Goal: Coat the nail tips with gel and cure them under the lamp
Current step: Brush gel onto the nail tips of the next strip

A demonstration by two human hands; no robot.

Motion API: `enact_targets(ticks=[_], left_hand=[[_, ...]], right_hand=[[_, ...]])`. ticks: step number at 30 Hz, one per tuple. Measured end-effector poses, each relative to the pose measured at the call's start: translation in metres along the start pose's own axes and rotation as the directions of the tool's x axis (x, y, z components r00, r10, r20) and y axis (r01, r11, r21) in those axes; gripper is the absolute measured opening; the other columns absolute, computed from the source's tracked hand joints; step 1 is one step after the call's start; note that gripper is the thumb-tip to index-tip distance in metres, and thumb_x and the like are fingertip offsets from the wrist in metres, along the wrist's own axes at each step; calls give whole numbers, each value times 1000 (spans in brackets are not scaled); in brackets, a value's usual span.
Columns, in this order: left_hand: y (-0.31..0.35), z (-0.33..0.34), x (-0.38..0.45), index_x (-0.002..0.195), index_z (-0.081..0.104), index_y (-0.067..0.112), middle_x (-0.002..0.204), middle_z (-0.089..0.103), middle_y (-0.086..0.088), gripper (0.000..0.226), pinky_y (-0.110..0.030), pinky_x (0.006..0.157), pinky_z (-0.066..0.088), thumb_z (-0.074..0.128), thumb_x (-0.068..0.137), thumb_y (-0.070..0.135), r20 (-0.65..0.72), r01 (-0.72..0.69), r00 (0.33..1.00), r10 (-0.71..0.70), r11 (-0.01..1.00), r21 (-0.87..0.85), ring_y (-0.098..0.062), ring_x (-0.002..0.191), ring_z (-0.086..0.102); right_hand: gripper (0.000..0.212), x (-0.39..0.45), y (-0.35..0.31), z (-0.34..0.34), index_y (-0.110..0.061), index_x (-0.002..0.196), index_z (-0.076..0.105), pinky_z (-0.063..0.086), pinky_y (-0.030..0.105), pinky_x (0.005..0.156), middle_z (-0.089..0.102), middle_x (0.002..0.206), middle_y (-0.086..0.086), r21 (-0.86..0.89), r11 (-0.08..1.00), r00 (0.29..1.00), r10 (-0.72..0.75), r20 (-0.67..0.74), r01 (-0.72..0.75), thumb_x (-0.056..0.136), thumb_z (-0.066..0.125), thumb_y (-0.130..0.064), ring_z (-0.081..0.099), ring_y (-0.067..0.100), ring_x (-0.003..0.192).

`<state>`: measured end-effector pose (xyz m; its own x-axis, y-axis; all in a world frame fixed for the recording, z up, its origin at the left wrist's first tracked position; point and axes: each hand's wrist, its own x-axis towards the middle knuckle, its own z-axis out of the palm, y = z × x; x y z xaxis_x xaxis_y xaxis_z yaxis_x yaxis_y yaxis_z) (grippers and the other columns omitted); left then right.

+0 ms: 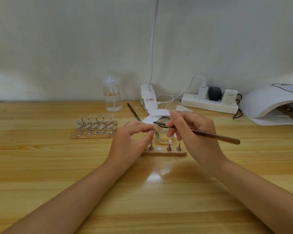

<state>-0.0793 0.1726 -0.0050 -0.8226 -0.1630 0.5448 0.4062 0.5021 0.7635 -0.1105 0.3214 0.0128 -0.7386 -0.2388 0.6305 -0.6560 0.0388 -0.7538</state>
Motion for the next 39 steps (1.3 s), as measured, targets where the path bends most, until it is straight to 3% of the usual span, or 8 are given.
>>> enact_targets(ticks=[7, 13, 18, 20, 26, 31, 35, 39], left_hand=[[0, 1, 0, 83, 69, 25, 77, 65, 12, 23, -10, 78, 43, 68, 77, 3, -7, -12, 1000, 12, 1000, 2, -8, 84, 60], [-1, 1, 0, 82, 68, 26, 77, 64, 12, 24, -10, 79, 42, 68, 77, 3, -15, -13, 1000, 13, 1000, -2, -7, 85, 60], [-1, 0, -1, 82, 67, 28, 78, 64, 13, 25, -7, 79, 41, 68, 77, 3, -9, -23, 1000, 23, 1000, 4, -5, 85, 60], [-1, 1, 0, 83, 69, 25, 77, 64, 14, 22, -7, 79, 41, 68, 77, 3, -8, -30, 1000, 30, 1000, 8, -5, 85, 60], [-2, 2, 0, 83, 67, 30, 77, 63, 16, 25, -9, 80, 41, 69, 77, 5, -10, -33, 999, 33, 999, 11, -6, 87, 59], [-3, 2, 0, 81, 67, 28, 79, 64, 16, 24, -8, 80, 41, 68, 77, 5, -13, -28, 1000, 29, 999, 17, -6, 88, 60], [-3, 1, 0, 83, 69, 25, 81, 65, 13, 21, -8, 80, 42, 68, 78, 4, -5, -35, 999, 35, 999, 15, -8, 89, 60], [-3, 1, 0, 87, 69, 24, 81, 65, 13, 21, -9, 80, 41, 68, 78, 5, -5, -56, 998, 56, 998, 14, -7, 88, 60]], right_hand=[[33, 0, 2, 1, -22, 64, 64, 42, 10, 63, 62, 52, -4, -8, 1000, 999, 28, -28, -29, 84, 45, -41, 55, -1, 50], [42, -2, -3, 1, -14, 58, 64, 38, 8, 50, 58, 46, 3, 65, 998, 999, 25, -41, -22, 86, 45, -39, 50, 0, 41], [44, -2, -4, -1, -17, 52, 64, 36, 20, 38, 54, 44, 11, 120, 990, 990, 86, -116, -72, 88, 44, -34, 44, 5, 36], [41, -2, -4, -1, -19, 55, 64, 43, 32, 48, 55, 45, 6, 102, 993, 989, 70, -127, -57, 91, 47, -30, 44, 3, 38], [41, -2, -2, 3, -14, 63, 66, 40, 11, 54, 61, 52, 5, 20, 997, 995, 74, -71, -73, 84, 42, -40, 51, 0, 45], [46, -2, -5, 1, -12, 55, 64, 36, 10, 47, 56, 45, 10, 105, 989, 990, 113, -87, -104, 83, 43, -42, 46, 2, 38], [52, -2, -5, 0, -10, 50, 63, 34, 10, 42, 51, 38, 6, 140, 982, 984, 145, -104, -130, 88, 44, -41, 44, 5, 34], [48, -2, -5, -1, -16, 54, 65, 35, 15, 38, 55, 44, 8, 153, 983, 982, 123, -143, -100, 89, 45, -42, 43, 4, 36]])
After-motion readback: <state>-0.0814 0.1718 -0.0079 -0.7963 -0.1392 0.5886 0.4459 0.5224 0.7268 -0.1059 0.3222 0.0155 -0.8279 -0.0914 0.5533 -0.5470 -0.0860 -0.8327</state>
